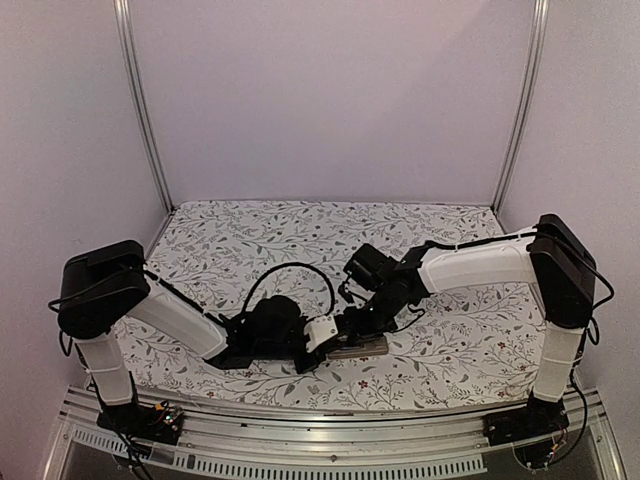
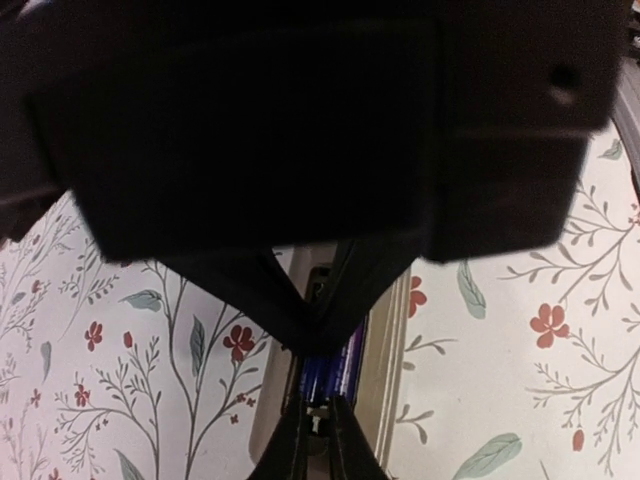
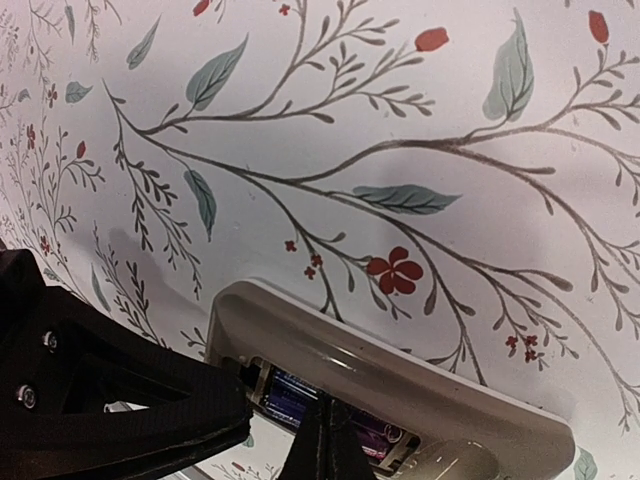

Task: Load the batteries into the remote control
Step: Adjust the battery in the battery compartment.

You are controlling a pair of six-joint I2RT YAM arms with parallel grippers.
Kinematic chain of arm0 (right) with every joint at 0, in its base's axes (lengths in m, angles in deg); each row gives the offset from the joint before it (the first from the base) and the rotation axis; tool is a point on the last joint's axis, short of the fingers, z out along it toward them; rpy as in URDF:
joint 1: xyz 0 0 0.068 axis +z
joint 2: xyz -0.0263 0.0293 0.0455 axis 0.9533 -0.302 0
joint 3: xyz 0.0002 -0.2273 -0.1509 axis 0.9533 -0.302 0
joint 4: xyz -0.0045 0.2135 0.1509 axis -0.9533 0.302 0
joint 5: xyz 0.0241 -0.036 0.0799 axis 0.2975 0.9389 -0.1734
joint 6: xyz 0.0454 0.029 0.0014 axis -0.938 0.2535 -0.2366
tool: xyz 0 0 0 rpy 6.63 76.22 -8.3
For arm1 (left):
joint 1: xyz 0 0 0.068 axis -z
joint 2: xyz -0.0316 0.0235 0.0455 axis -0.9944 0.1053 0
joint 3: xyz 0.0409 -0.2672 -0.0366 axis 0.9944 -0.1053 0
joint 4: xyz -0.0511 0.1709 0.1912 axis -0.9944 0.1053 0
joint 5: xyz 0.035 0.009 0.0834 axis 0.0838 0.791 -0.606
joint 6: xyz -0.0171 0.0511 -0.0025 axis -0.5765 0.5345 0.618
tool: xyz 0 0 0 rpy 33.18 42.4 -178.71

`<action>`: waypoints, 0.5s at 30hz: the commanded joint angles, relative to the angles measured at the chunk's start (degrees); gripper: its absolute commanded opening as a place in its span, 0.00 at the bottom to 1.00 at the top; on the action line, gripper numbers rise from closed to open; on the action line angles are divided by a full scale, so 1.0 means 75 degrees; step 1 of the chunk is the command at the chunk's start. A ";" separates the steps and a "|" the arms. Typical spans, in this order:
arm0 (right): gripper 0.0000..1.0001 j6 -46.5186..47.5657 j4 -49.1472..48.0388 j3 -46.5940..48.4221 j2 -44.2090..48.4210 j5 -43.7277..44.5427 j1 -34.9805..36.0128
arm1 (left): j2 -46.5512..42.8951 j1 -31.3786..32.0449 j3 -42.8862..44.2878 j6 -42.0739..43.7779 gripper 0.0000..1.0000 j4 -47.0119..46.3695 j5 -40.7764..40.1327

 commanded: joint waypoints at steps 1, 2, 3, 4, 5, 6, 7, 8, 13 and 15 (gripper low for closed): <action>0.00 -0.0036 0.0602 -0.0255 -0.0474 0.0377 -0.0031 | 0.0339 0.0127 0.0289 0.0328 0.08 0.0195 -0.0179; 0.00 -0.0057 0.0569 -0.0249 -0.0469 0.0360 -0.0028 | 0.0379 0.0137 0.0342 0.0351 0.08 0.0252 -0.0237; 0.00 -0.0067 0.0545 -0.0241 -0.0455 0.0356 -0.0027 | 0.0410 0.0155 0.0370 0.0375 0.08 0.0274 -0.0248; 0.00 -0.0072 0.0513 -0.0236 -0.0434 0.0340 -0.0018 | 0.0426 0.0175 0.0394 0.0413 0.08 0.0288 -0.0258; 0.00 -0.0073 0.0494 -0.0219 -0.0406 0.0327 -0.0016 | 0.0447 0.0203 0.0418 0.0451 0.08 0.0340 -0.0250; 0.00 -0.0073 0.0474 -0.0198 -0.0390 0.0305 -0.0021 | 0.0468 0.0241 0.0472 0.0510 0.08 0.0405 -0.0256; 0.00 -0.0073 0.0440 -0.0175 -0.0382 0.0264 -0.0027 | 0.0499 0.0278 0.0518 0.0579 0.08 0.0492 -0.0357; 0.00 -0.0073 0.0383 -0.0157 -0.0372 0.0202 -0.0028 | 0.0525 0.0320 0.0591 0.0642 0.07 0.0628 -0.0478; 0.00 -0.0095 0.0069 -0.0104 -0.0271 -0.0128 -0.0059 | 0.0595 0.0464 0.0806 0.0993 0.06 0.1494 -0.0673; 0.00 -0.0108 -0.0099 -0.0126 -0.0193 -0.0253 -0.0130 | 0.0561 0.0501 0.0799 0.1124 0.06 0.1754 -0.0660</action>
